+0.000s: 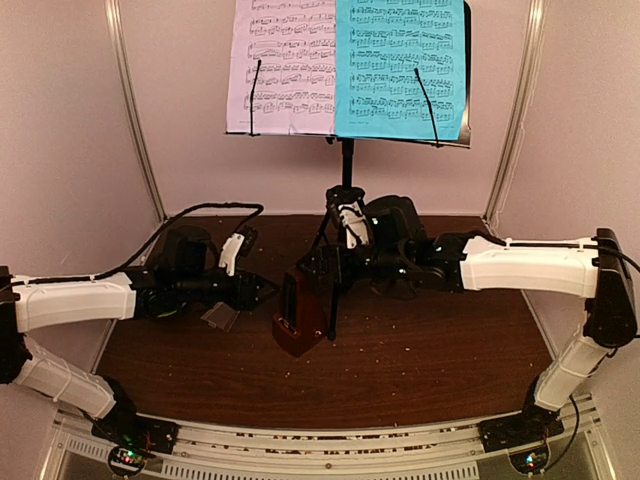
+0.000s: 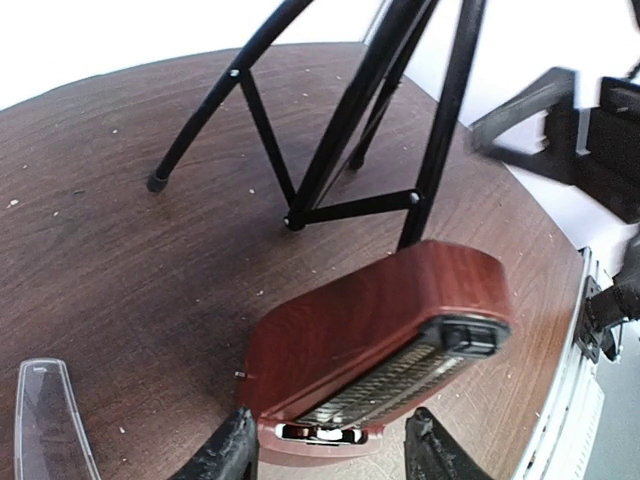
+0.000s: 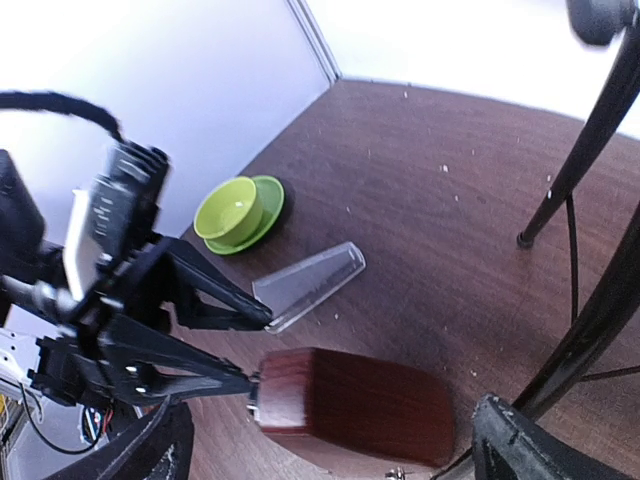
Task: Set up the instrument practice props
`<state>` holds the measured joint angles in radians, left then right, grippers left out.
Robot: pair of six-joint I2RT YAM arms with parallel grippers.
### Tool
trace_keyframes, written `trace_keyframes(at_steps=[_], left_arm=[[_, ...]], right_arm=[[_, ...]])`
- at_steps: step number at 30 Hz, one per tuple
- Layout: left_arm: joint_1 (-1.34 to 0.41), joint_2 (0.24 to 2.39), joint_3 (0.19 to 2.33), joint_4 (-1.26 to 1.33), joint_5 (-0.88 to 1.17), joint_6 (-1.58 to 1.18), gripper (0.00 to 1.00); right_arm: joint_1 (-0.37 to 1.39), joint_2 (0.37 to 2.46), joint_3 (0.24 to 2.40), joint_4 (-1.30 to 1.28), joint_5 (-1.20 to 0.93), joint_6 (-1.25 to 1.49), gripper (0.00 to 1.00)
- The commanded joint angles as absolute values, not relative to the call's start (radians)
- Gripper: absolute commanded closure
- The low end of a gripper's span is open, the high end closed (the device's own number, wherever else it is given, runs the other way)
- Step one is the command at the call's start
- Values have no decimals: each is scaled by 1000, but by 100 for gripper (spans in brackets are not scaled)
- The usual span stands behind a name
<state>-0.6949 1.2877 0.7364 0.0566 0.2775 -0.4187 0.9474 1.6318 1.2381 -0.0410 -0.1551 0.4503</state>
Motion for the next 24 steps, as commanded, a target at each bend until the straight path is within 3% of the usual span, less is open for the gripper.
trace_keyframes(at_steps=[1, 14, 24], left_arm=[[-671, 1312, 733, 95, 249, -446, 48], [-630, 1372, 792, -45, 211, -438, 54], [-629, 1315, 781, -103, 192, -409, 54]], right_arm=[[987, 1577, 1210, 53, -85, 413, 3], [1209, 1683, 1194, 145, 490, 300, 4], [1231, 1800, 1207, 228, 565, 281, 3]])
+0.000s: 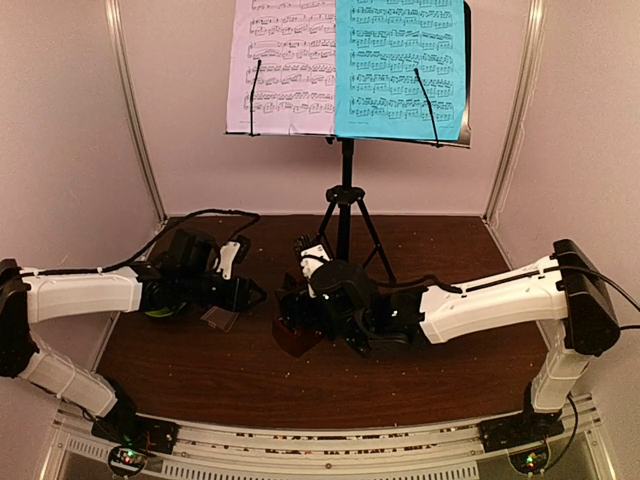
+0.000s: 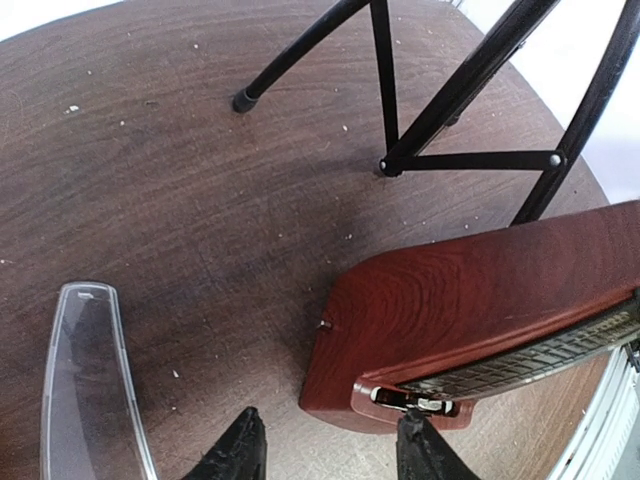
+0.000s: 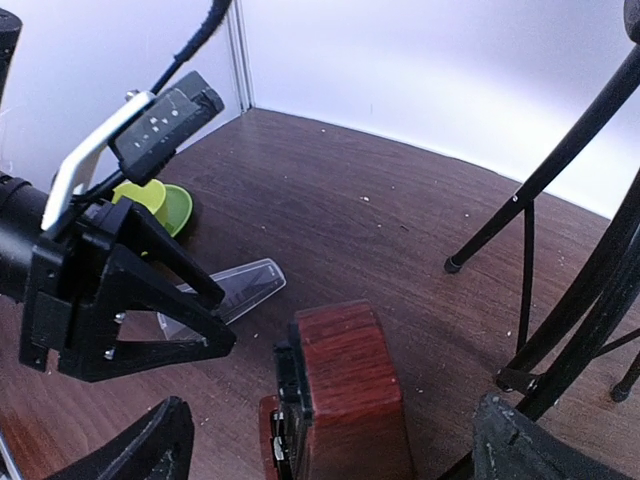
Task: Set up the instrument practice props
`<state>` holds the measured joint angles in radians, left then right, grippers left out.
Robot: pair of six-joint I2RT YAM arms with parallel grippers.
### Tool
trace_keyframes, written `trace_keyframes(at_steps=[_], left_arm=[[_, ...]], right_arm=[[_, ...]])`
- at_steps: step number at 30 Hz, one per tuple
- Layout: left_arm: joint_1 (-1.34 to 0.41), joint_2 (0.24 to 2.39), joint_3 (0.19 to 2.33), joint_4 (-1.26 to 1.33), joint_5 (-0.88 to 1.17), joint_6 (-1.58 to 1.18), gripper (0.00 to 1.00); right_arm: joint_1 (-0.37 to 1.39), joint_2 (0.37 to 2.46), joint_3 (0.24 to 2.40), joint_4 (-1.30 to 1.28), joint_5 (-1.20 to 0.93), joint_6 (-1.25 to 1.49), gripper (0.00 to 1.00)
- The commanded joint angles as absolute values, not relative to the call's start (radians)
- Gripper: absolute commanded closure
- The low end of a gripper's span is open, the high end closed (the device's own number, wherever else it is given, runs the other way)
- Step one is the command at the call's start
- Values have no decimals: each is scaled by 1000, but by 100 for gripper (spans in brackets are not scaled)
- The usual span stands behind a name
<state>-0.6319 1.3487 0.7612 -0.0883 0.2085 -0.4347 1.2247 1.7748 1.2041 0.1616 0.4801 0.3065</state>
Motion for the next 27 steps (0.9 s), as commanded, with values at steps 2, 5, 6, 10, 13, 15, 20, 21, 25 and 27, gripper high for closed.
trace_keyframes(at_steps=[2, 5, 6, 10, 13, 15, 20, 21, 25, 27], left_arm=[[-629, 1308, 784, -111, 191, -404, 54], [-629, 1301, 785, -117, 187, -399, 54], [-630, 1301, 785, -120, 186, -399, 54], [-630, 1299, 785, -123, 184, -399, 54], [-629, 1299, 787, -126, 185, -398, 54], [-629, 1301, 790, -127, 185, -396, 54], [-629, 1312, 800, -130, 184, -392, 54], [-630, 1316, 803, -130, 186, -390, 54], [-630, 1332, 816, -129, 190, -390, 54], [-629, 1339, 823, -129, 190, -390, 54]], right_arm=[[1231, 1812, 1207, 237, 579, 278, 5], [1231, 1825, 1204, 255, 587, 271, 10], [1231, 1828, 1199, 265, 591, 269, 11], [1227, 1838, 1185, 290, 592, 264, 17], [1222, 1842, 1182, 295, 592, 263, 21], [1218, 1840, 1176, 299, 591, 257, 24], [1215, 1835, 1153, 305, 572, 245, 33], [1215, 1833, 1150, 305, 568, 241, 33], [1216, 1825, 1130, 300, 568, 234, 34], [1216, 1824, 1120, 298, 571, 233, 34]])
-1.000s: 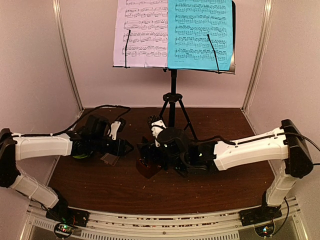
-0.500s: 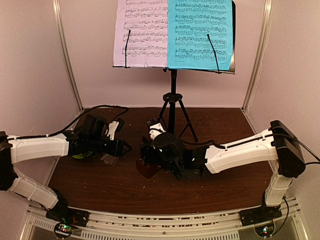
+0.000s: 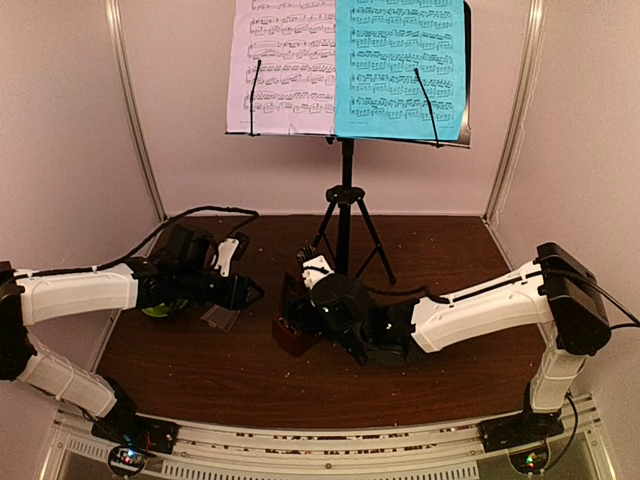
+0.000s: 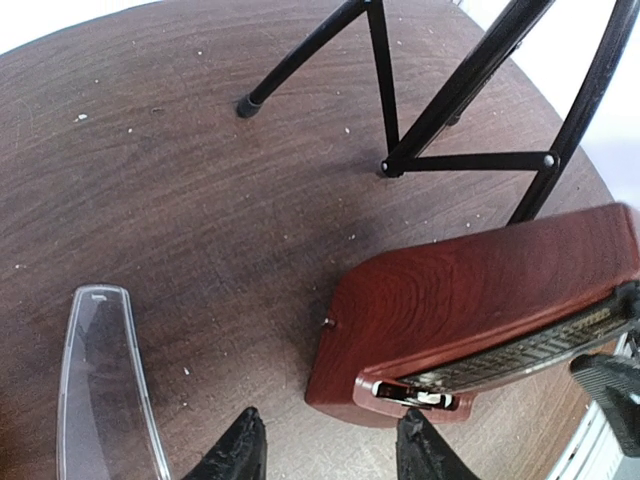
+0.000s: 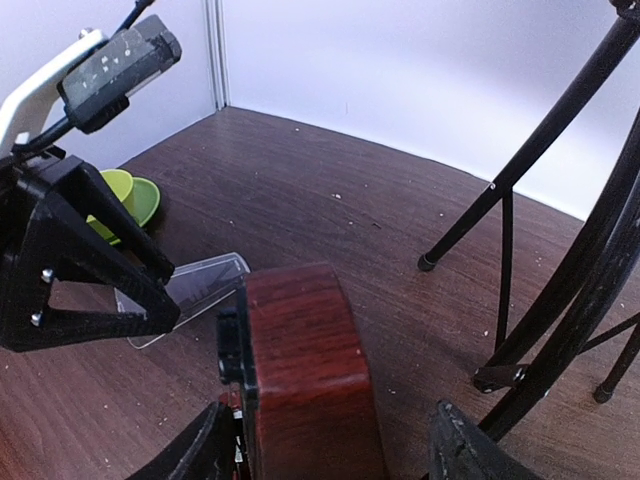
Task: Set up the instrument practice props
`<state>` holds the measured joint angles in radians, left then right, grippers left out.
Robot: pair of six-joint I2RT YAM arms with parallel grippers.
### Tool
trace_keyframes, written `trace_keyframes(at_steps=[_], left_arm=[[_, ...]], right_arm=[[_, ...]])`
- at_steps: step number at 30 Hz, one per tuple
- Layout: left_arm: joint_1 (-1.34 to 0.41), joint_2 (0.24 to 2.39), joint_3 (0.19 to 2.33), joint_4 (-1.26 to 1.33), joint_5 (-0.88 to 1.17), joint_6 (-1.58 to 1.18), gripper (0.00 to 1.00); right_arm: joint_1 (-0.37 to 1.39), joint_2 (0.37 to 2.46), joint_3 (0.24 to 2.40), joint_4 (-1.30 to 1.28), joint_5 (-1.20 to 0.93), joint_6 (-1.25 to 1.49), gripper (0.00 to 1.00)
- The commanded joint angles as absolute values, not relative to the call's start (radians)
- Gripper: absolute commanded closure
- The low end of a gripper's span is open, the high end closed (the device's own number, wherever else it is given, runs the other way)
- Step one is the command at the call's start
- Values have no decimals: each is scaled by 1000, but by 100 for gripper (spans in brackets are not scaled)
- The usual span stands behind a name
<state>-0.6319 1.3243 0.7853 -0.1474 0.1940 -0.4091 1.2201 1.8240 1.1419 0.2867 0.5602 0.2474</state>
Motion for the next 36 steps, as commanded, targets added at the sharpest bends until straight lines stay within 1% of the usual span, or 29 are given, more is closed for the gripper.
trace_keyframes(at_steps=[1, 4, 8, 11, 16, 24, 26, 31, 33, 36], left_arm=[[-630, 1342, 826, -129, 191, -390, 54], [-629, 1350, 833, -132, 192, -387, 54], [-629, 1360, 844, -136, 195, -382, 54], [-629, 1368, 855, -141, 197, -378, 54], [-629, 1375, 874, -162, 199, -367, 54], [-629, 1359, 876, -195, 190, -345, 54], [-629, 1358, 876, -199, 189, -341, 54], [-627, 1363, 877, -198, 194, -337, 54], [-628, 1367, 877, -195, 196, -338, 54], [-628, 1372, 875, -188, 201, -342, 54]], right_arm=[[1216, 1821, 1119, 296, 573, 232, 34], [1214, 1821, 1118, 294, 578, 230, 34], [1214, 1820, 1131, 306, 566, 221, 24], [1215, 1833, 1160, 303, 556, 219, 19], [1212, 1869, 1202, 292, 553, 222, 17], [1199, 1902, 1241, 252, 585, 241, 23], [1196, 1901, 1239, 247, 594, 241, 25], [1188, 1886, 1218, 231, 600, 254, 36], [1188, 1877, 1206, 229, 598, 256, 38], [1188, 1857, 1180, 242, 590, 255, 39]])
